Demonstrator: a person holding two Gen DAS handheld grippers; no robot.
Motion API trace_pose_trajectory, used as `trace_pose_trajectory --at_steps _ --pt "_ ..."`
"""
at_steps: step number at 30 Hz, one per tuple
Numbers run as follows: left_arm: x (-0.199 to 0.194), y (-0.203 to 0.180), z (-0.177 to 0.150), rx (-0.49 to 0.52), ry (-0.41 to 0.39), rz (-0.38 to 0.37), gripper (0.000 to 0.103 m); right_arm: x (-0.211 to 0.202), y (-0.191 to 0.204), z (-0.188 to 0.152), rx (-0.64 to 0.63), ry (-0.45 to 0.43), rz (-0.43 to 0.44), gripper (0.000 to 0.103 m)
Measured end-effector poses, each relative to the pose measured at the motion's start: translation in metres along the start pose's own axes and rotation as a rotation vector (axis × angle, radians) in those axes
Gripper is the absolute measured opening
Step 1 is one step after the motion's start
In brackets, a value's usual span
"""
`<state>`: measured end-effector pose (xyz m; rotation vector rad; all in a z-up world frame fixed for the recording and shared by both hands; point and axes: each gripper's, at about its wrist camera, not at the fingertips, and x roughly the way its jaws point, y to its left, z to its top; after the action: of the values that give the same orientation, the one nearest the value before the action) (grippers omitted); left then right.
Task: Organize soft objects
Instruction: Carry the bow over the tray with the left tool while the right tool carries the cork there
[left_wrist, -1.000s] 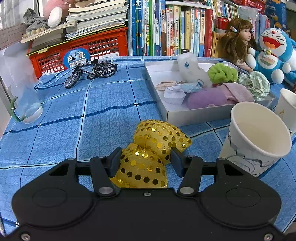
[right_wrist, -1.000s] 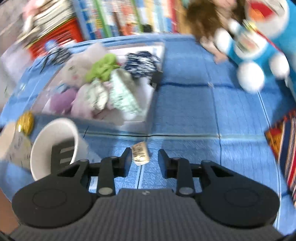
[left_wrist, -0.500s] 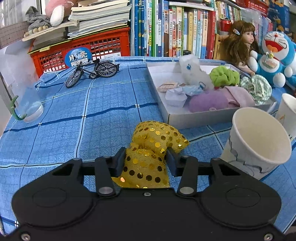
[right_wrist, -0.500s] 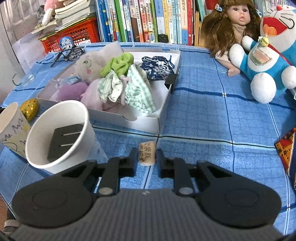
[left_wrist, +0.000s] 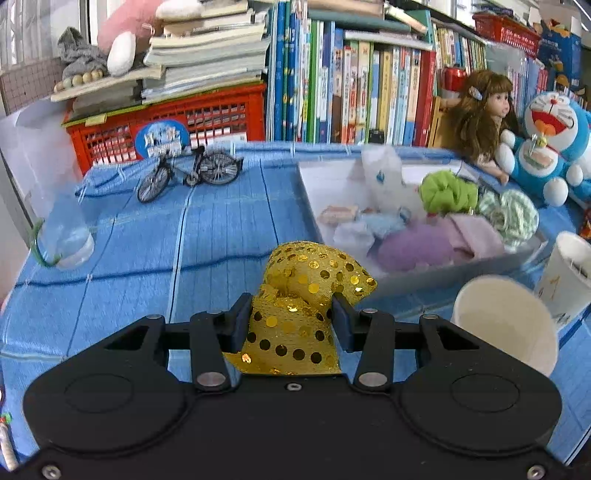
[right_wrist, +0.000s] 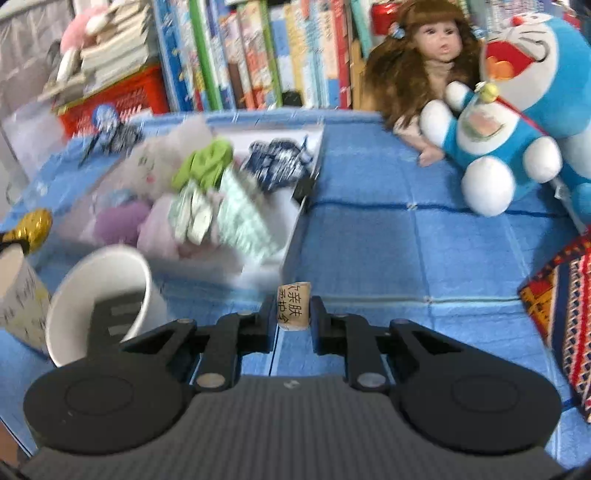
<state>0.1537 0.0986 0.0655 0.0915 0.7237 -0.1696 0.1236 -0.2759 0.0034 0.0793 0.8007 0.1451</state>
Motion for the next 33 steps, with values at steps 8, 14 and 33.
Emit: trace_pose_trajectory --at_steps 8,14,33 --pt "-0.003 -0.016 0.041 0.023 -0.046 -0.047 0.043 -0.033 0.001 0.034 0.039 -0.102 0.058 0.023" --pt "0.013 -0.041 0.070 0.038 -0.033 -0.082 0.043 -0.027 0.018 0.063 0.058 -0.099 0.107 0.023" --pt "0.089 -0.068 0.106 0.003 0.069 -0.067 0.043 0.045 0.094 0.118 0.036 0.025 0.159 0.023"
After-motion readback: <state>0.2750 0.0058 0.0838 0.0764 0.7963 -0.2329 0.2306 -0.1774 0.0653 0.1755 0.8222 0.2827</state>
